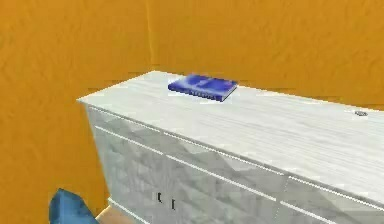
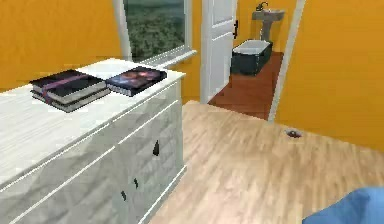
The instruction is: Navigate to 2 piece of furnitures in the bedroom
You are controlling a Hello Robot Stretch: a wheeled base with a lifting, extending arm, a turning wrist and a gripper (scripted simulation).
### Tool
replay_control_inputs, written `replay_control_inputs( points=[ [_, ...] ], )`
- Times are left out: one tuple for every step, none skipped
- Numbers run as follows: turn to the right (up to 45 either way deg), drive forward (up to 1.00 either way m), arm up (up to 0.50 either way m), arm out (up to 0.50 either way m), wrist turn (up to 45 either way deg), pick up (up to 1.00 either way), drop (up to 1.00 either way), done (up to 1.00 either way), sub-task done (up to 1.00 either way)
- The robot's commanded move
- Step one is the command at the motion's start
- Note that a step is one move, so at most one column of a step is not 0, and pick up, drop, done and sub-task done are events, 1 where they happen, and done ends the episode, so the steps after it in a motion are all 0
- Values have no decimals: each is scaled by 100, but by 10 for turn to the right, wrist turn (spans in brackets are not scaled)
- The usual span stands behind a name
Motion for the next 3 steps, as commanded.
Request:
replay_control_inputs(
  points=[
    [300, 0, 0, 0, 0, 0, 0, 0, 0],
    [0, 5, 0, 0, 0, 0, 0, 0, 0],
    [-450, 0, 0, 0, 0, 0, 0, 0, 0]
  ],
)
